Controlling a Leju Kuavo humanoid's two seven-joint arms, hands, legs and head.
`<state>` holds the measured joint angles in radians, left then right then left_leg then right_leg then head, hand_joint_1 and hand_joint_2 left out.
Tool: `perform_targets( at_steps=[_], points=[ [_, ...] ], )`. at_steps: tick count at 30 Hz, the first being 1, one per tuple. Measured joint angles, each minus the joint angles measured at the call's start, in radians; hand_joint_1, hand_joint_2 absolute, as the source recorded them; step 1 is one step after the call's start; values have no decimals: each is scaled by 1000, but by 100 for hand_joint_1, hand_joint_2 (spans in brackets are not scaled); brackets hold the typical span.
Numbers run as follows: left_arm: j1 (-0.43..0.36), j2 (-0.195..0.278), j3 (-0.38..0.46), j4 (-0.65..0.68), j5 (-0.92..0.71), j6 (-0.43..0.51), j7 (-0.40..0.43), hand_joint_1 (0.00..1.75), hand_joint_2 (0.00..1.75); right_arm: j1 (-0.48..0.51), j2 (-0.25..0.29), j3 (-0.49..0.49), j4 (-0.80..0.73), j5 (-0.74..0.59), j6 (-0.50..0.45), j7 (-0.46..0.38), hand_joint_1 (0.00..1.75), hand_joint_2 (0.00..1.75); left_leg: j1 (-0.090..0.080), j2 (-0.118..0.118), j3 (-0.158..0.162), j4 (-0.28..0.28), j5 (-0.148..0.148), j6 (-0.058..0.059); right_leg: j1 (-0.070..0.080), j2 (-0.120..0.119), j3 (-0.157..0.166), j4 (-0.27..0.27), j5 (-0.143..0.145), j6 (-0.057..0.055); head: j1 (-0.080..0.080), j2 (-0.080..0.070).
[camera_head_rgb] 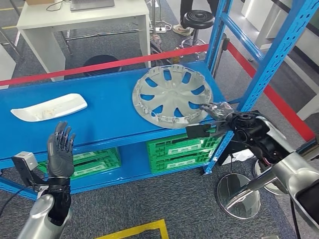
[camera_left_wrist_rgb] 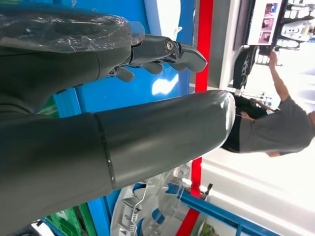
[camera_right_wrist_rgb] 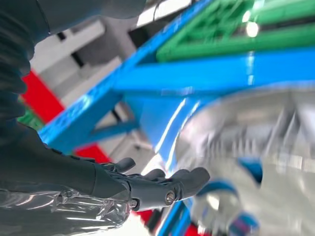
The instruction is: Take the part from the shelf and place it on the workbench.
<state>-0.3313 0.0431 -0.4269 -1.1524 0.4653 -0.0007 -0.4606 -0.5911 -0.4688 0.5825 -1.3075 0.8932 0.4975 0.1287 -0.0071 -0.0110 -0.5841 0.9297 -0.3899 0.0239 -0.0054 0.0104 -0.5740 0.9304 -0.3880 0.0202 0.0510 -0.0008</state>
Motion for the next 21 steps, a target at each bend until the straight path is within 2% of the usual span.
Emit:
perform_targets(
  at_steps=[6, 9, 13, 21],
  points=[
    [0, 0, 0, 0, 0, 12, 0, 0, 0, -52, 0, 0, -50, 149, -8, -31, 0, 175, 0, 0, 0, 0, 0, 0, 0, 0, 0, 0, 0, 0, 0, 0],
    [2, 0, 2, 0, 0, 17, 0, 0, 0, -66, 0, 1, -102, 204, 48, -41, 0, 175, 0, 0, 0, 0, 0, 0, 0, 0, 1, 0, 0, 0, 0, 0],
    [5, 0, 5, 0, 0, 21, 0, 0, 0, -66, 0, 8, -174, 208, 114, -29, 0, 175, 0, 0, 0, 0, 0, 0, 0, 0, 1, 0, 0, 0, 0, 0],
    [5, 1, 7, 0, 0, 24, -1, 0, 0, -69, 0, 13, -261, 183, 119, -33, 0, 175, 0, 0, 0, -1, 0, 0, 0, 0, 1, 0, 0, 0, -1, 0]
  ],
)
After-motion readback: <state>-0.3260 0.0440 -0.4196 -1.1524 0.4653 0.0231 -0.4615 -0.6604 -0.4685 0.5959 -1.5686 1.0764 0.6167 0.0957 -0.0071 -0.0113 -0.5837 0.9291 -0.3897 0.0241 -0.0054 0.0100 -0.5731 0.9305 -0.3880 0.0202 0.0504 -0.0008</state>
